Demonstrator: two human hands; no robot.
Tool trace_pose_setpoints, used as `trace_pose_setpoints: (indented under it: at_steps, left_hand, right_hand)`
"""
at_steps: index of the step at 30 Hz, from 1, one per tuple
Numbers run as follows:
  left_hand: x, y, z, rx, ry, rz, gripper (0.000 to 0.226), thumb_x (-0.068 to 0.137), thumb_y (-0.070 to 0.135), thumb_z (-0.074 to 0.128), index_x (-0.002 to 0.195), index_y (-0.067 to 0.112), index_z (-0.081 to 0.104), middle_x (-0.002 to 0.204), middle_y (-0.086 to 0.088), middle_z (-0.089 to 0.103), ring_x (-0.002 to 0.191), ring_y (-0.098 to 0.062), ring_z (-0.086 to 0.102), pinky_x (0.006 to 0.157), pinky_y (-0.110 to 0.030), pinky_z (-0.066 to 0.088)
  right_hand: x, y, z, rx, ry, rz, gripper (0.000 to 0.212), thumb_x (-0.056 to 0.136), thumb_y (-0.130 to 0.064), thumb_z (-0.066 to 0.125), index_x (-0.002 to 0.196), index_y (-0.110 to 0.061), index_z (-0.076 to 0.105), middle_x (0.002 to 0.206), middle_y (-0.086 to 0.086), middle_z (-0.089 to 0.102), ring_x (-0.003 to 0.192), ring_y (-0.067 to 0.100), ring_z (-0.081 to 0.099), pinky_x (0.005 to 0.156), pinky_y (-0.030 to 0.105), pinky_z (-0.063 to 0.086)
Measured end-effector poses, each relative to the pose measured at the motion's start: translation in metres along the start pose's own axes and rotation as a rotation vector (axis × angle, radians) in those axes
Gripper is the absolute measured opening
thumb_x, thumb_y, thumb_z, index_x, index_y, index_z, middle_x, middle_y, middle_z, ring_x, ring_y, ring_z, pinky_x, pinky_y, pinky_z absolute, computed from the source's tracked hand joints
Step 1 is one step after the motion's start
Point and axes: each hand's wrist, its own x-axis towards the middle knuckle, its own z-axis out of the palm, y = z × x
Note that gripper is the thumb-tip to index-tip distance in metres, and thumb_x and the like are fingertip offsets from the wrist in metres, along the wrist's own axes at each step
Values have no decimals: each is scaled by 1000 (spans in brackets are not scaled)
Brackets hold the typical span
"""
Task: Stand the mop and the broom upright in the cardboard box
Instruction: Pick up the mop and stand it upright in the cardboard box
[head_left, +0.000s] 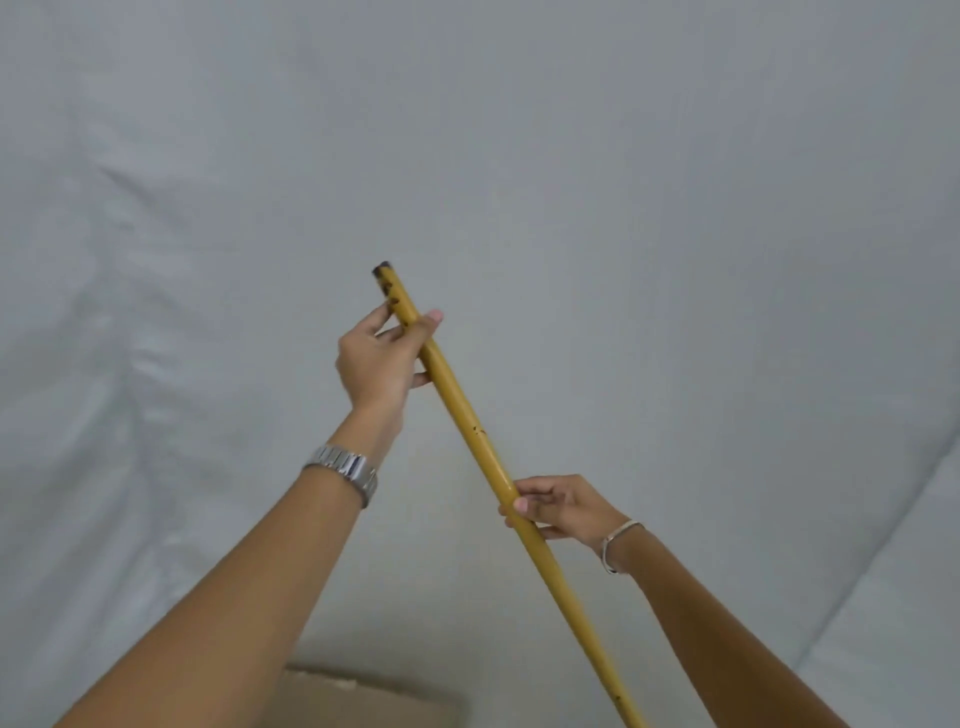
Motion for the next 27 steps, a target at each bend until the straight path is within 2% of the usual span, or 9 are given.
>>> trace_pose_setpoints:
  at_steps: [5,10,13,16,19,21,23,27]
  left_hand:
    - [0,82,27,54,-160,148,58,66,26,83,119,16,61,89,-1,74,79,-14,72,56,-37,60]
    - [-4,127,52,2,-437,186,57,74,15,76,127,14,54,101,-4,71,85,-15,71,61,-34,60]
    - [-14,117,63,-18,-602,139,52,81,14,69,129,13,50,111,-10,68,90,-16,69,65,-32,60]
    - [-25,96,73,-71,-737,71,42,87,22,60,128,18,51,113,-6,68,99,-18,68,71,-35,59]
    - [-39,73,80,-42,-844,56,55,79,23,66,129,32,46,113,-4,67,103,-20,66,80,-39,58]
    - [-51,55,80,12,-919,22,65,79,20,67,133,39,38,114,-4,66,105,-21,65,77,-38,58]
    - [-59,41,78,17,-936,2,62,83,15,64,135,37,37,111,-4,67,103,-21,66,71,-35,58]
    - [-75,38,88,-56,-784,12,51,83,11,67,129,19,48,99,-5,69,89,-20,70,63,-36,59]
  right_hand:
    - [-25,-66,-11,33,59,-76,22,87,-18,58,108,-11,64,102,8,71,91,15,70,68,20,56]
    - [-51,-98,-28,89,145,-154,25,87,-18,56,110,-8,63,103,9,72,95,20,69,66,21,55]
    - [-67,-98,-35,145,200,-187,29,82,-22,61,107,-9,64,102,9,72,95,21,69,68,23,55]
    - [-77,-94,-41,161,218,-208,37,73,-21,73,107,-11,64,101,10,73,94,22,69,72,27,57]
    - [-86,-75,-45,69,226,-161,45,65,-2,77,107,-11,63,92,9,72,81,17,70,70,27,57]
    - [-94,-49,-48,-109,231,-97,44,63,-2,79,102,-16,65,92,13,69,78,17,68,69,29,58]
    - [-107,-21,-49,-202,272,-44,40,60,-5,82,93,-20,66,91,15,67,76,18,67,70,32,60]
    - [-132,7,-51,-154,410,-21,42,57,3,83,87,-21,65,81,6,62,69,13,67,67,27,59]
